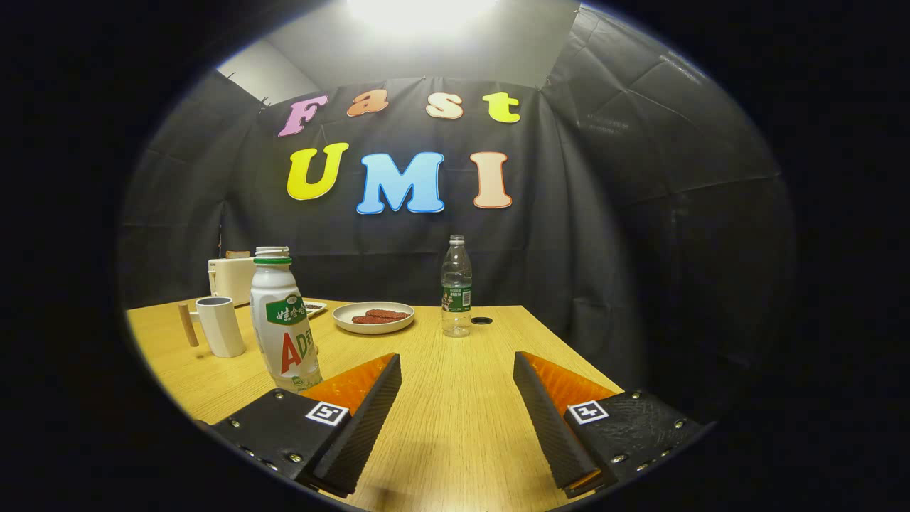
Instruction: Take the bottle from table, then pour the juice into the cup, finally place the bottle on the coaster
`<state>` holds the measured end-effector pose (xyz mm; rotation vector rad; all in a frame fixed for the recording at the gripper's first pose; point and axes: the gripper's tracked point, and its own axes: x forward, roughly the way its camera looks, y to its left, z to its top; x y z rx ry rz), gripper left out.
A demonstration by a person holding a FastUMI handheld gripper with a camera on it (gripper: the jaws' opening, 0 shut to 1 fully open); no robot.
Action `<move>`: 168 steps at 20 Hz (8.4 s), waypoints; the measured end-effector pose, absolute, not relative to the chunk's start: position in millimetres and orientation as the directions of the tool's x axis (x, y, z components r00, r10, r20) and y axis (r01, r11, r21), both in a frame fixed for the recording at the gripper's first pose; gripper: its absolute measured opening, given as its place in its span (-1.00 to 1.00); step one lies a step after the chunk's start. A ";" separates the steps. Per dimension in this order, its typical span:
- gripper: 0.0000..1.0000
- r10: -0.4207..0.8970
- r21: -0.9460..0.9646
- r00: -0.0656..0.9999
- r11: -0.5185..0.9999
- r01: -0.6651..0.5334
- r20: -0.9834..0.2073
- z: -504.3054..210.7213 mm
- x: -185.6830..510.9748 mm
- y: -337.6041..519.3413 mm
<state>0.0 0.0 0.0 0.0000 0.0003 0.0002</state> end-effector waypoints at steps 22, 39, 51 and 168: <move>0.93 -0.009 -0.003 1.000 1.000 0.008 -0.028 -1.6 0.6 -1.1; 0.93 -0.017 -0.062 0.996 0.998 0.022 0.089 20.4 -8.7 6.0; 0.93 0.058 0.002 0.996 0.998 -0.059 0.069 62.5 -55.5 57.1; 0.27 0.022 -0.954 0.998 0.294 -0.065 -0.061 24.1 45.5 255.7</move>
